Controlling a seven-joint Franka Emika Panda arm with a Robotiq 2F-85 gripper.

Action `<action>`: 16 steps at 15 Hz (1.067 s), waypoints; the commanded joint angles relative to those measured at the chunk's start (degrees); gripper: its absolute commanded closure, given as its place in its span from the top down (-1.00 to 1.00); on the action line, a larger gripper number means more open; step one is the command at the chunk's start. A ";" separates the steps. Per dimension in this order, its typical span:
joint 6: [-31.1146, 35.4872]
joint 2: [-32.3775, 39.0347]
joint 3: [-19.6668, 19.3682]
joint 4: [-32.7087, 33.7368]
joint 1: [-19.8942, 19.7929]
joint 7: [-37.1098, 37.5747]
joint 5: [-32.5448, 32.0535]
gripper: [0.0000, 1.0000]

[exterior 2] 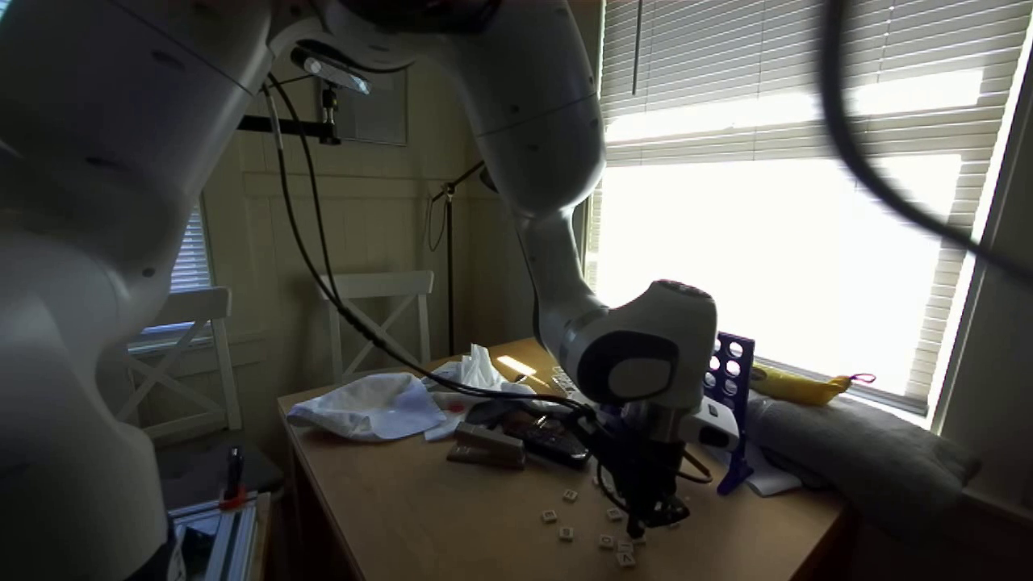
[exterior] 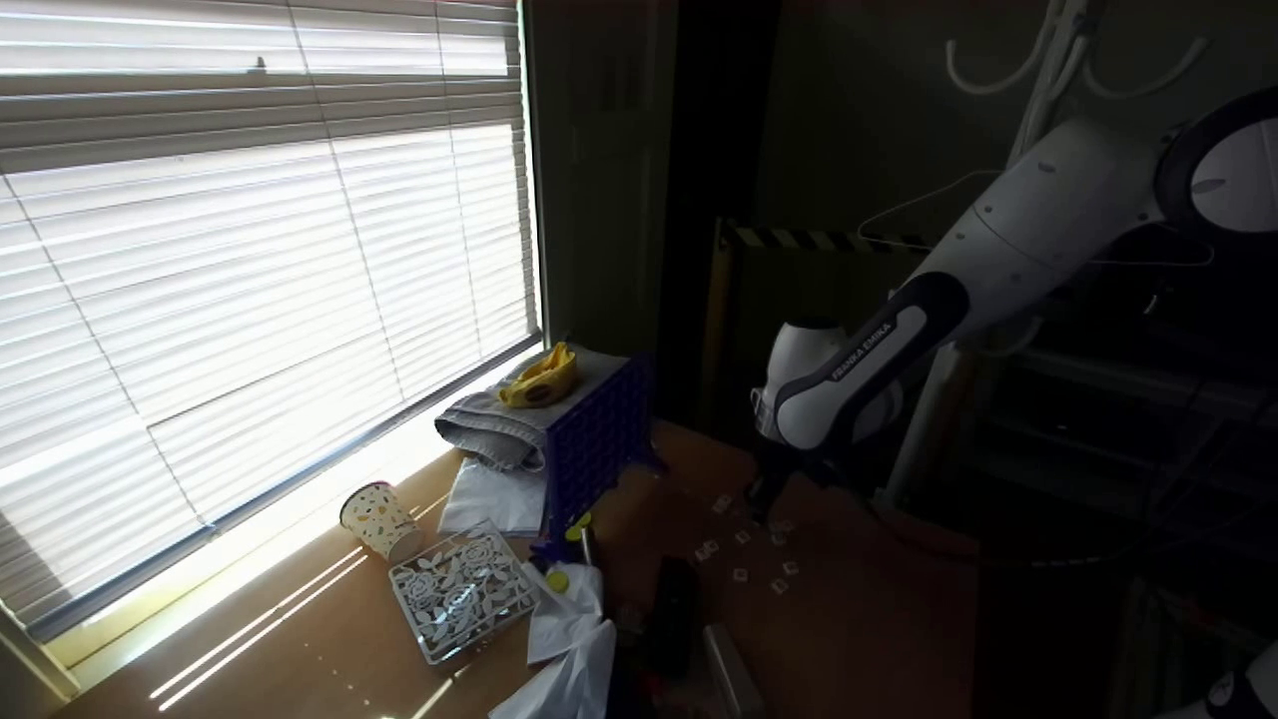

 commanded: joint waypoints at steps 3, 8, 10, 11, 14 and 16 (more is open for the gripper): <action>2.12 1.46 0.61 0.95 -1.74 -1.65 0.59 -1.00; 2.51 1.52 0.56 1.47 -2.63 -4.01 -0.33 -1.00; 2.69 1.72 0.45 2.09 -2.88 -5.20 -0.78 -1.00; 2.49 1.89 0.40 2.57 -2.98 -5.80 -1.01 -1.00; 2.31 2.15 0.46 3.29 -3.41 -7.14 -1.16 -1.00; 1.89 1.67 0.95 3.13 -3.86 -8.16 -0.88 -1.00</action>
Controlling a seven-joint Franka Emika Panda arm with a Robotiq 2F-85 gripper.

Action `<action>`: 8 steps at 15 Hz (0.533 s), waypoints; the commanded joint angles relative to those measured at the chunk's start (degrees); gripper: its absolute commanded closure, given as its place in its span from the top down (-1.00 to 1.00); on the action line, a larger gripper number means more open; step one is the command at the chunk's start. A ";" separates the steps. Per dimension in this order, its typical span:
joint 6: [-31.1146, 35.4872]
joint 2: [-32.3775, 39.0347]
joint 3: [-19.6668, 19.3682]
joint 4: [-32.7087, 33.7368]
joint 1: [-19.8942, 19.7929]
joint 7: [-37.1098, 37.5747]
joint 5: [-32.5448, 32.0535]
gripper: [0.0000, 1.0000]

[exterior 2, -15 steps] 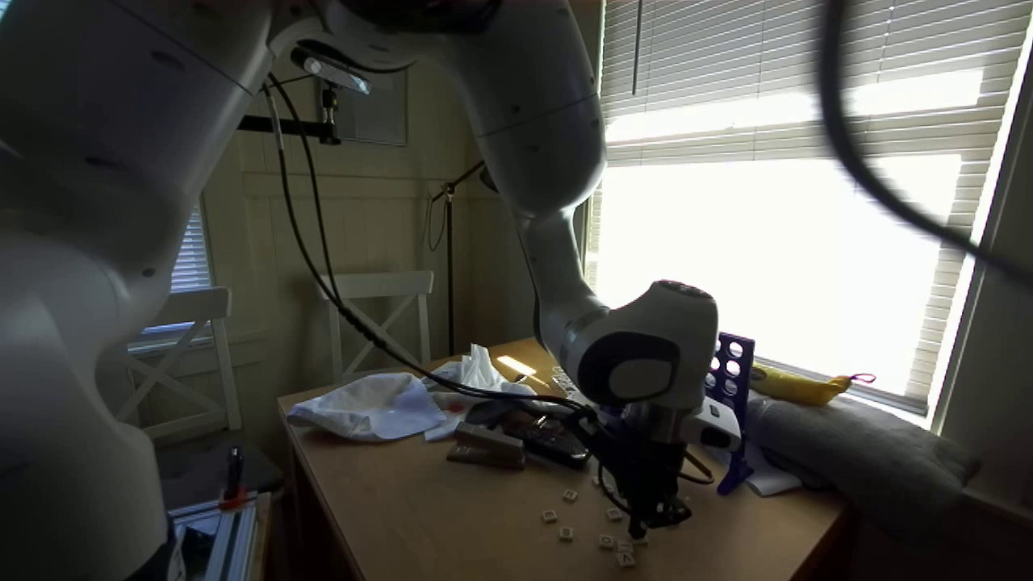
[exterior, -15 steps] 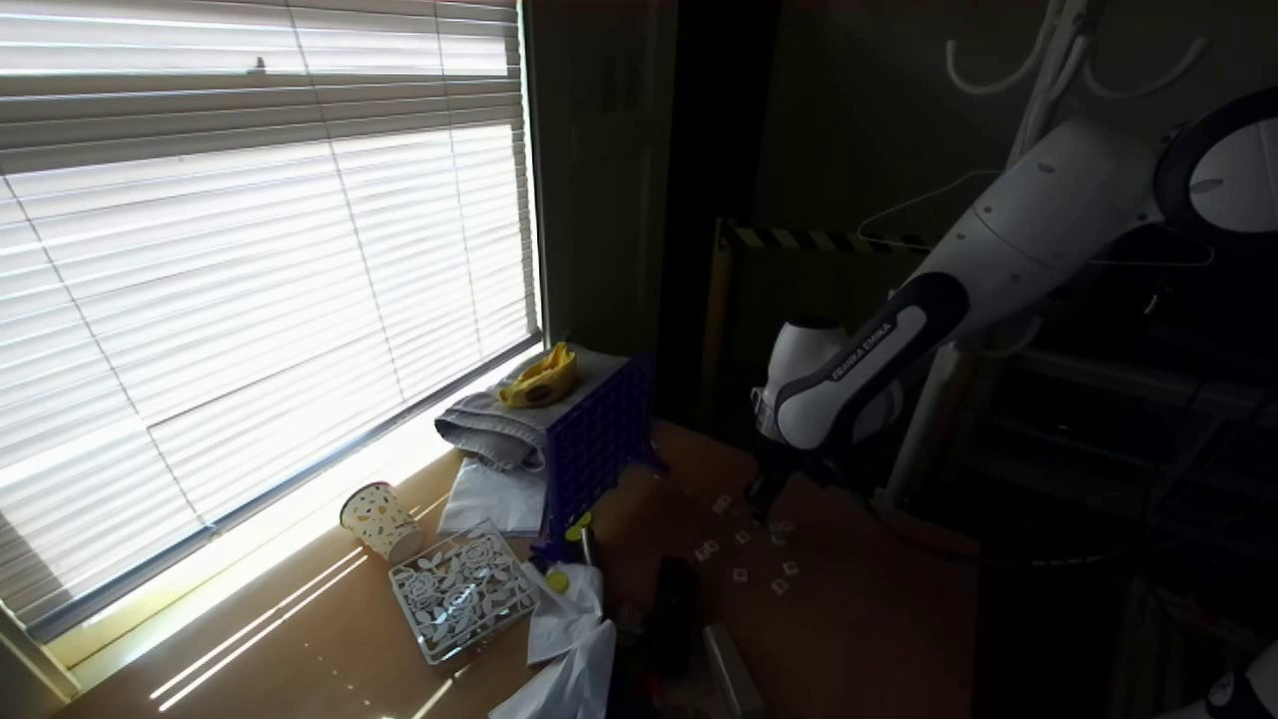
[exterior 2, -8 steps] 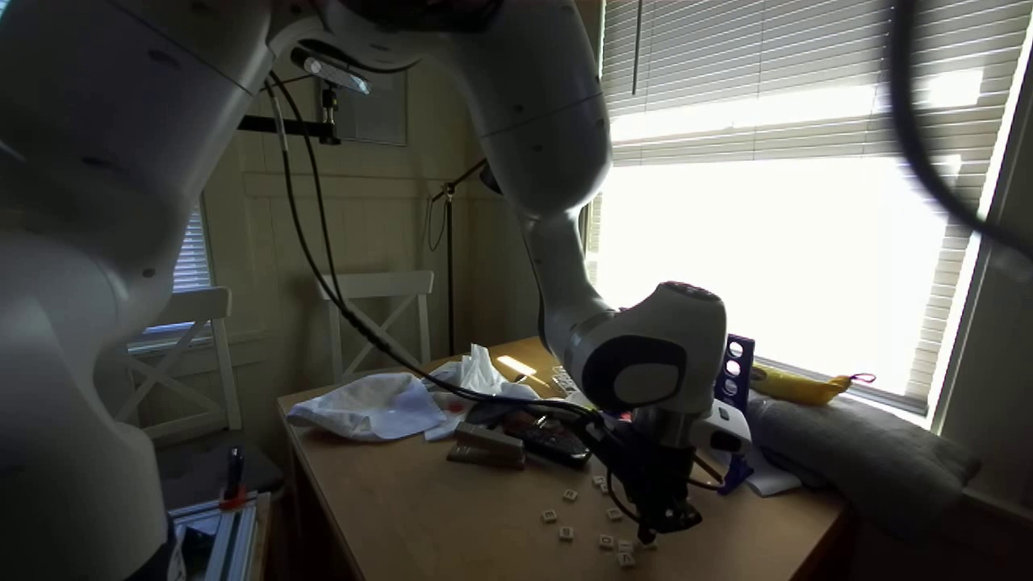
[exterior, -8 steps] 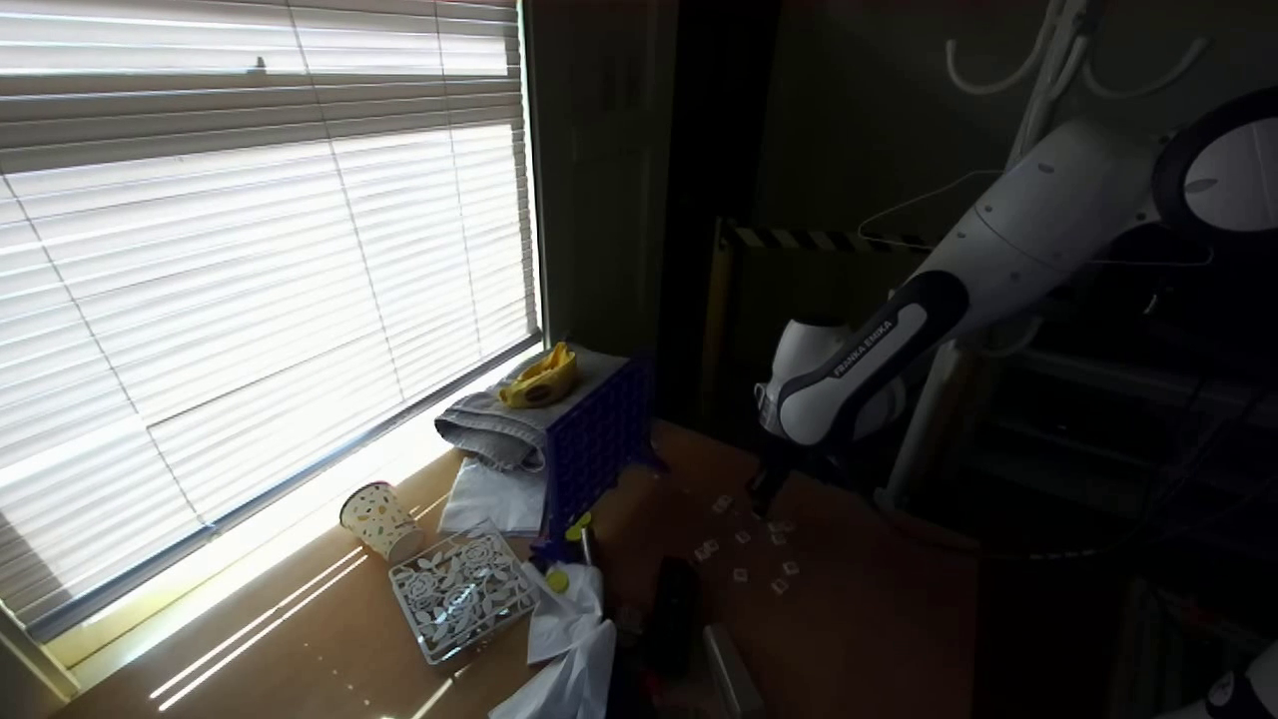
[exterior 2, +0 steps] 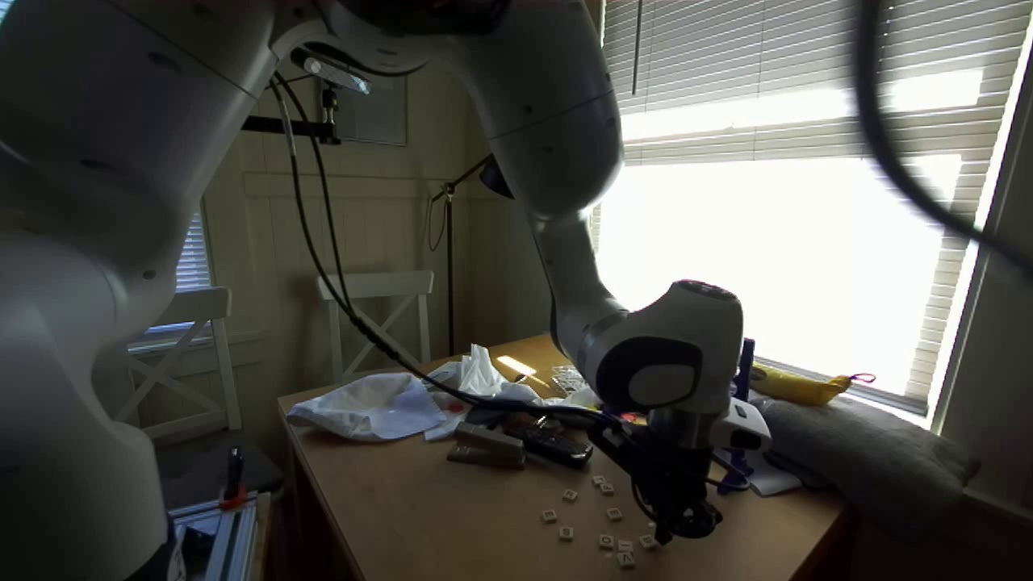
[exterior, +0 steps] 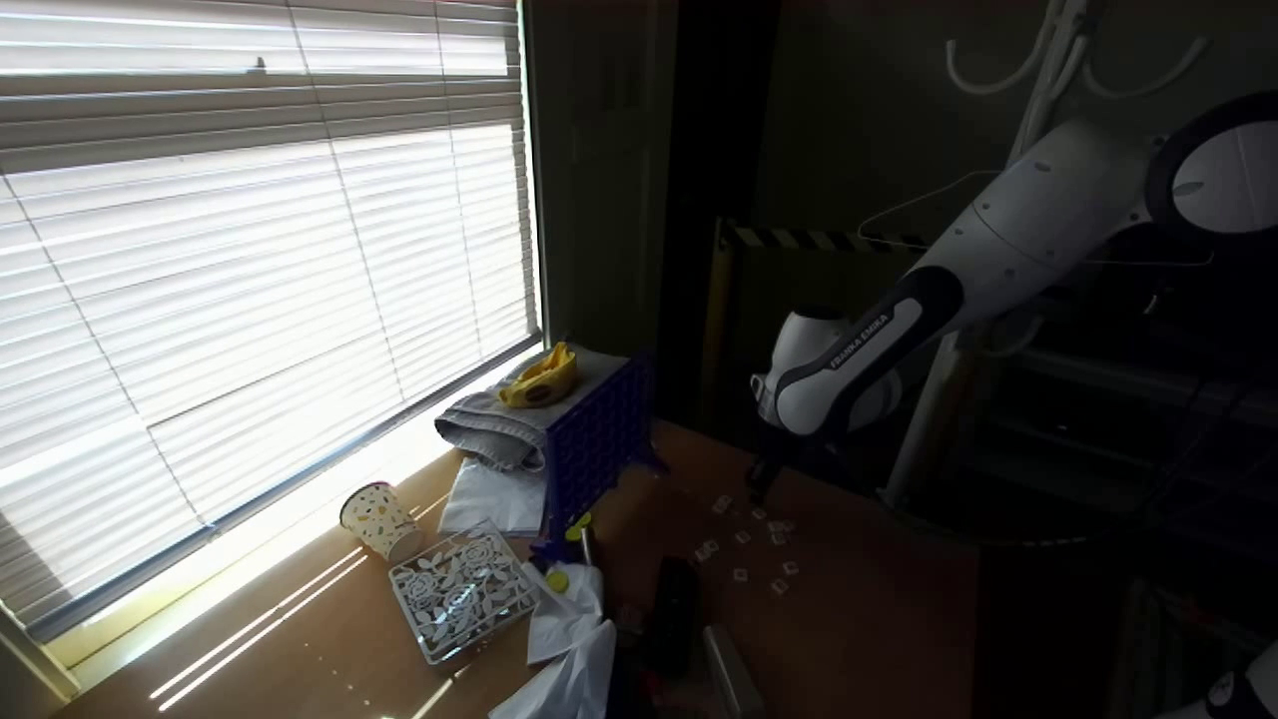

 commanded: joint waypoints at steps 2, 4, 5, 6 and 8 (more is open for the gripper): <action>0.19 0.05 1.29 0.23 -1.49 -2.43 -0.33 -1.00; -0.10 -0.39 2.00 -0.39 -1.81 -2.90 0.13 -1.00; -0.34 -0.34 2.07 -0.56 -1.71 -2.69 0.20 -1.00; -0.60 -0.29 2.27 -0.70 -1.78 -2.56 0.34 -1.00; -0.39 -0.46 2.47 -1.36 -1.68 -2.19 0.53 -1.00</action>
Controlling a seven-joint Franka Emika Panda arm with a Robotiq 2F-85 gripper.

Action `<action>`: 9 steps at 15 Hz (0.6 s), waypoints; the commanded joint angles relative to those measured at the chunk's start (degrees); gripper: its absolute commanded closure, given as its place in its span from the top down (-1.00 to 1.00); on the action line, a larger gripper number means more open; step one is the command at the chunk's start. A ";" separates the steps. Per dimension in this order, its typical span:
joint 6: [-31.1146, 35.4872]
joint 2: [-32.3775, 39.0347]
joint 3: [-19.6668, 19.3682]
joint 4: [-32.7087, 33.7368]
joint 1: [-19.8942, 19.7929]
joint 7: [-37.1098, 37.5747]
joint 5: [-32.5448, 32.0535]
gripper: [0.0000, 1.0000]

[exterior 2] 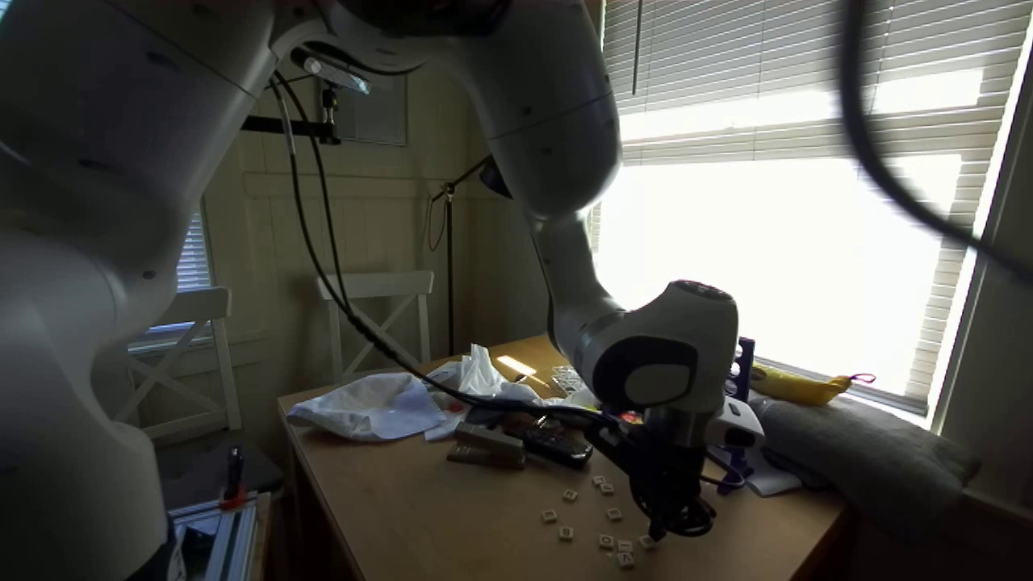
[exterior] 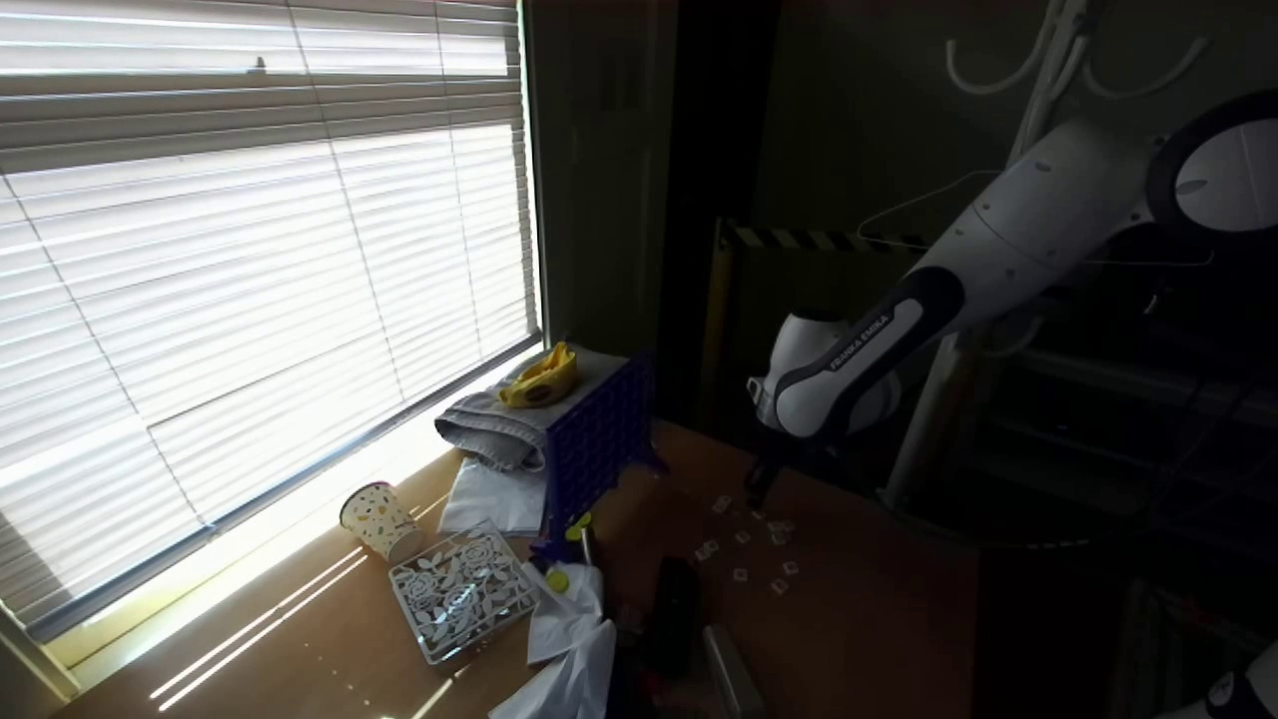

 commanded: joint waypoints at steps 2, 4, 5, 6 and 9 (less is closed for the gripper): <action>0.33 -0.72 1.29 -1.76 -0.91 -0.38 0.49 -1.00; 0.82 -0.86 1.32 -2.43 -0.78 -0.17 0.48 -1.00; 1.03 -0.97 1.22 -2.71 -0.66 0.00 0.41 -1.00; 1.24 -1.07 1.26 -3.00 -0.67 0.04 0.48 -1.00; 2.27 -0.89 1.11 -3.27 -0.58 0.20 0.46 -1.00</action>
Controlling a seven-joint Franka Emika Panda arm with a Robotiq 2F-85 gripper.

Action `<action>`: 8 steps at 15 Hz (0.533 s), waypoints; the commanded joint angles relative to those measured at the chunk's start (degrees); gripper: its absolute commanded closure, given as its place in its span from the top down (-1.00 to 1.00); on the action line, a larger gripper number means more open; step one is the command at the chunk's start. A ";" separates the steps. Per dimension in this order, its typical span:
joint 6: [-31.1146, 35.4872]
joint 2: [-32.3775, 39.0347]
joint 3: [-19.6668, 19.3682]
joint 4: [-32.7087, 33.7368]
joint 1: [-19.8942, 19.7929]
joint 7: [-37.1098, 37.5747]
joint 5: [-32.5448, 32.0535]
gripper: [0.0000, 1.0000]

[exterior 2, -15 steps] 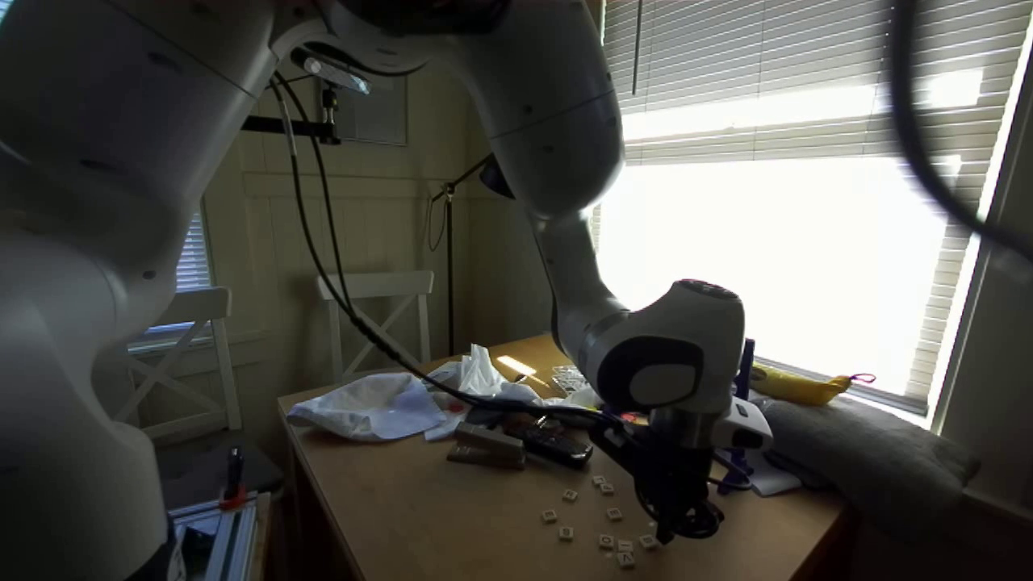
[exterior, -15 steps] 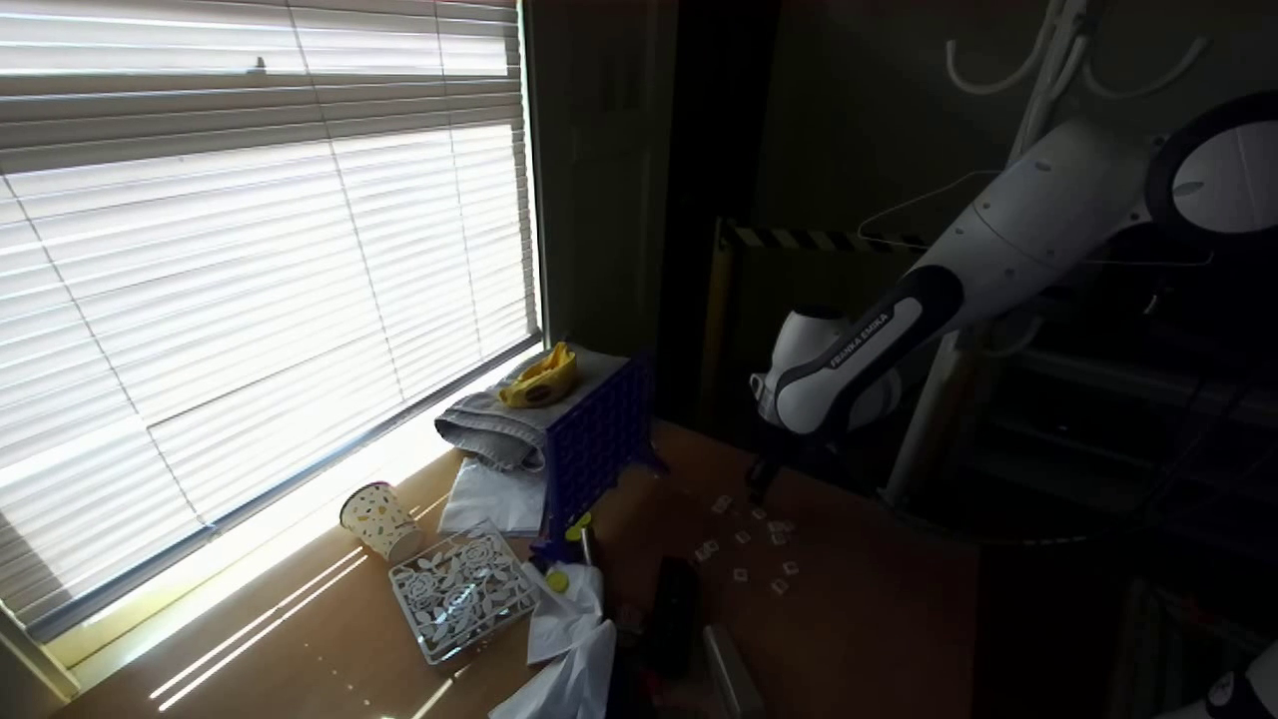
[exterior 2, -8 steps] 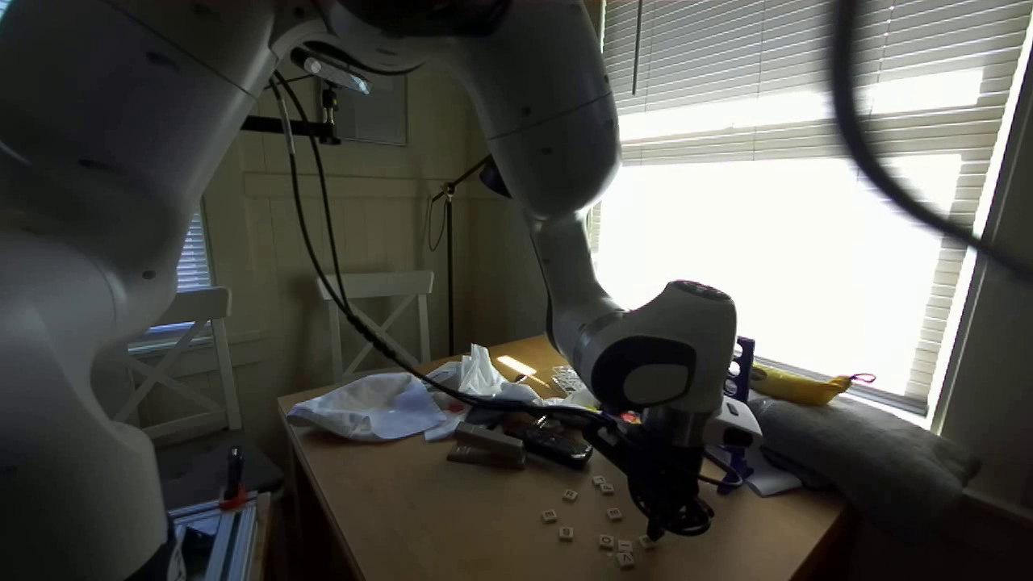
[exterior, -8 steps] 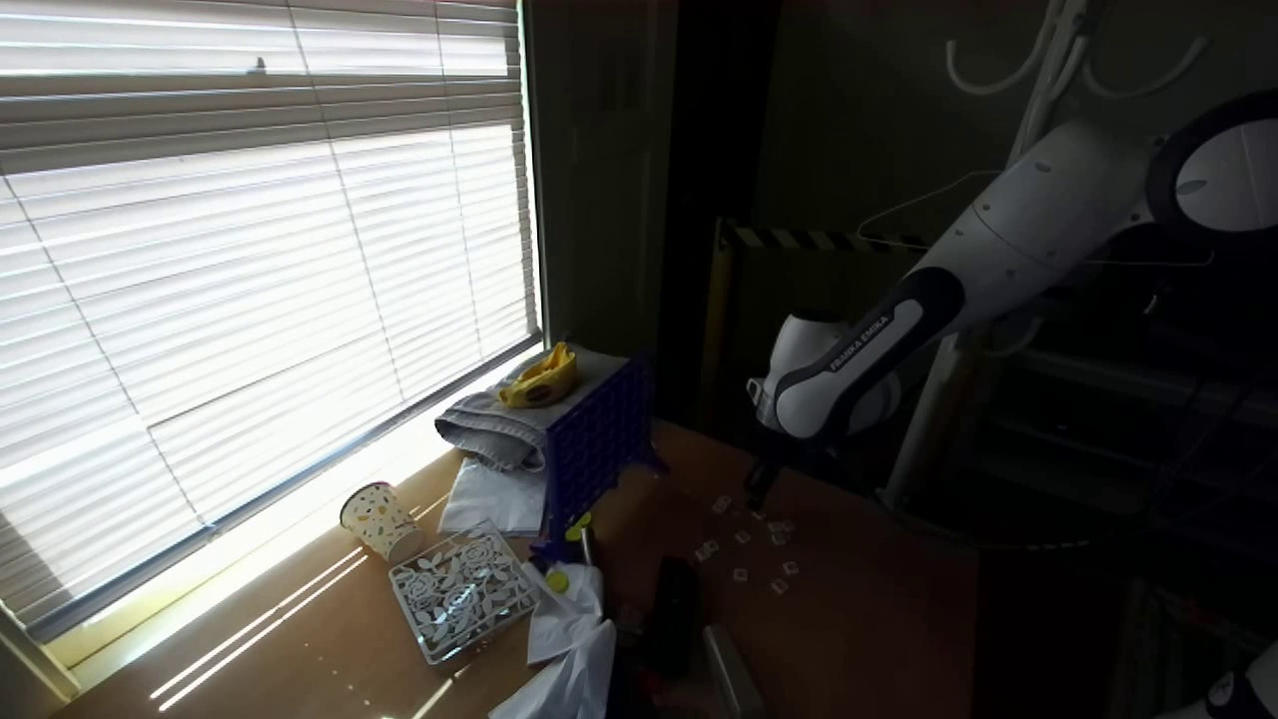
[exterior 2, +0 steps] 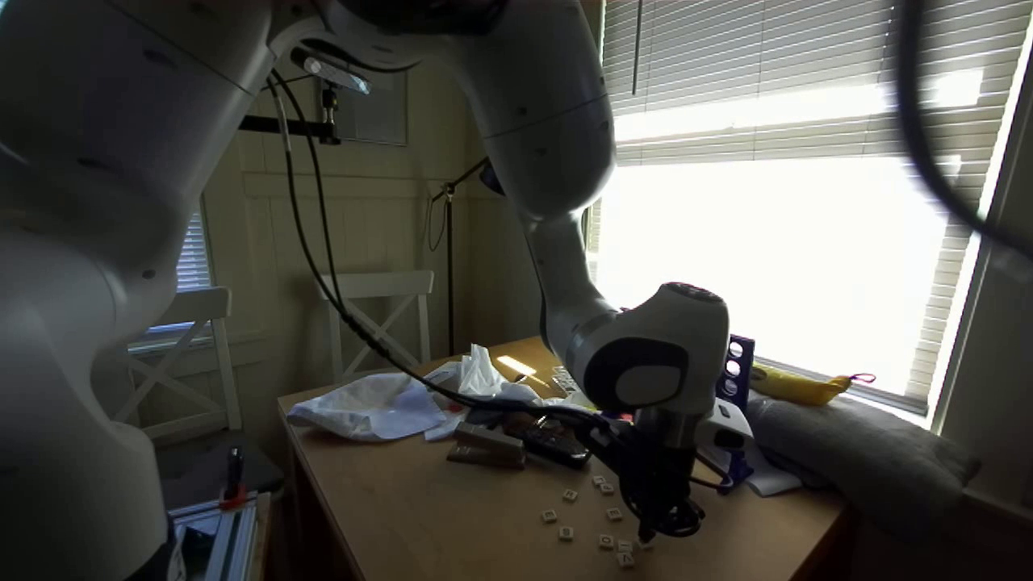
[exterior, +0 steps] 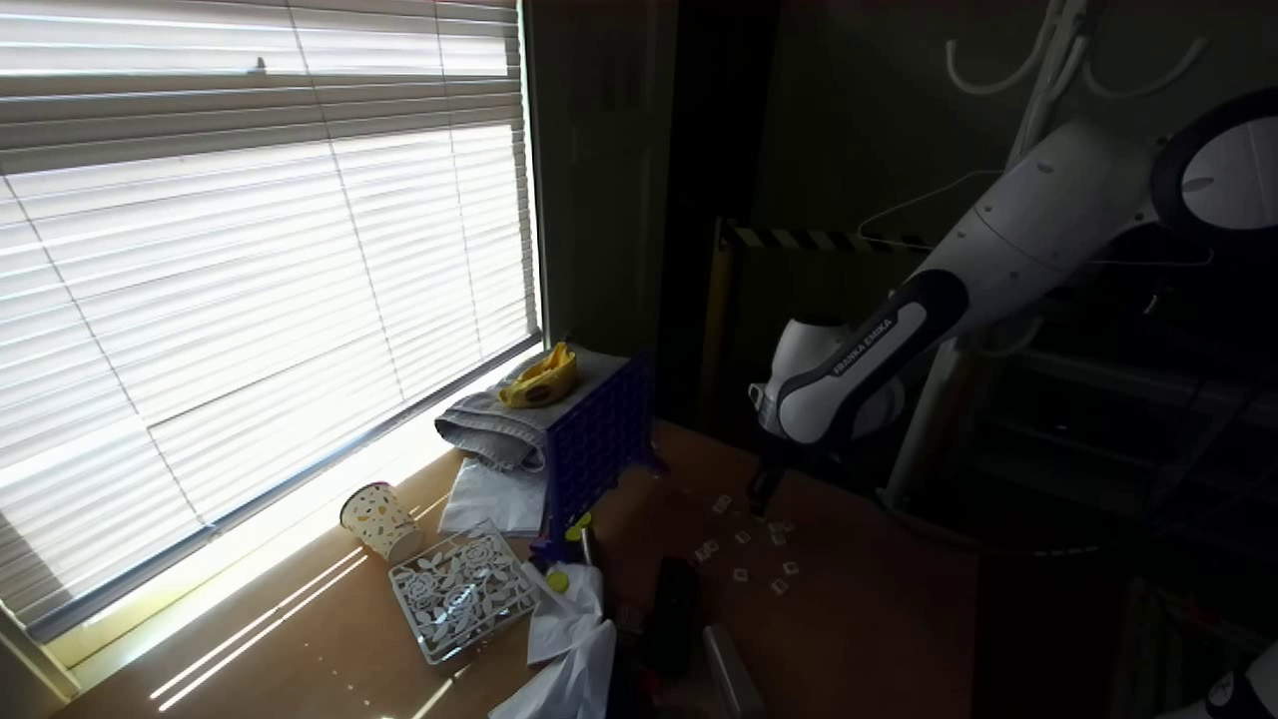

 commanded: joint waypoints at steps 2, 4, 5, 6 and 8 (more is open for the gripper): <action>3.96 0.02 0.30 -1.72 -0.47 0.38 0.31 -1.00; 7.09 0.68 0.53 -1.76 -0.80 0.40 0.32 -1.00; 8.75 1.04 0.67 -1.80 -0.95 0.54 0.22 -1.00; 9.82 1.30 0.95 -1.84 -1.22 0.56 0.13 -1.00; 11.85 1.65 1.19 -2.09 -1.54 0.84 -0.22 -1.00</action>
